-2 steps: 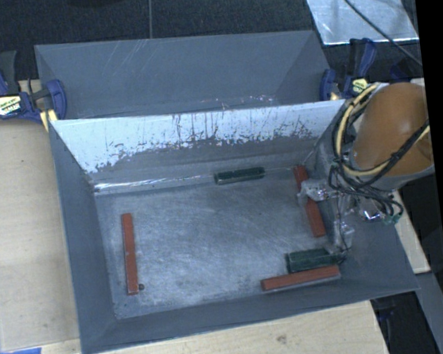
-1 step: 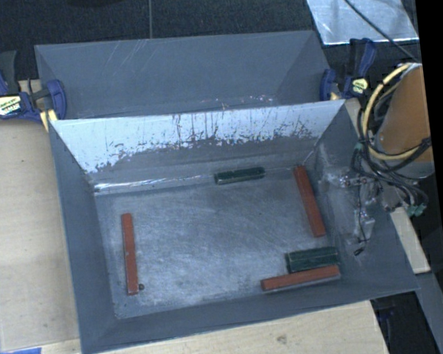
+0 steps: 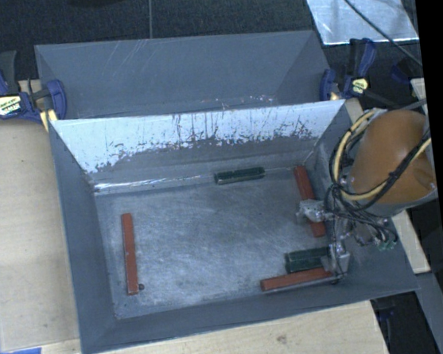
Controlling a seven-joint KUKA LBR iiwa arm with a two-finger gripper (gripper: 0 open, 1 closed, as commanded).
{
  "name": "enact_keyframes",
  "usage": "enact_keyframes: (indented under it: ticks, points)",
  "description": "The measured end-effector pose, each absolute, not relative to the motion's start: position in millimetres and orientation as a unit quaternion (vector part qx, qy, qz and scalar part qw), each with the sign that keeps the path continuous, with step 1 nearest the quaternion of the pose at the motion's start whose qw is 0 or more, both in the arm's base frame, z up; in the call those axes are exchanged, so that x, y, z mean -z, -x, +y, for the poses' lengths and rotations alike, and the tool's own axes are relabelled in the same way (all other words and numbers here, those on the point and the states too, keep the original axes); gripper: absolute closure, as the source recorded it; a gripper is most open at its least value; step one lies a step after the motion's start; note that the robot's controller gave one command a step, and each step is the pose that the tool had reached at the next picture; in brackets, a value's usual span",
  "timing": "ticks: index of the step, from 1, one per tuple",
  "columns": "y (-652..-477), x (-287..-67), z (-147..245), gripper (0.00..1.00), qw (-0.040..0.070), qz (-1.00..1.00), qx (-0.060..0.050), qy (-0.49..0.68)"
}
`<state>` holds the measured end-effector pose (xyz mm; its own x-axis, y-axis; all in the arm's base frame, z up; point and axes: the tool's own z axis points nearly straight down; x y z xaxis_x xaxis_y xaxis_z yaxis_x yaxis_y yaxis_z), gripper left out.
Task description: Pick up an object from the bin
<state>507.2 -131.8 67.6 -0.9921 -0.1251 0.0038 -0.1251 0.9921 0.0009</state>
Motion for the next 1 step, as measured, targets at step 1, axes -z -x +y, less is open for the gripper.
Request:
enact_keyframes:
  ticks: [1]
  points:
    - [-489.8, -72.6, -89.5, 0.00, -0.006, -0.993, -0.001, -0.116]
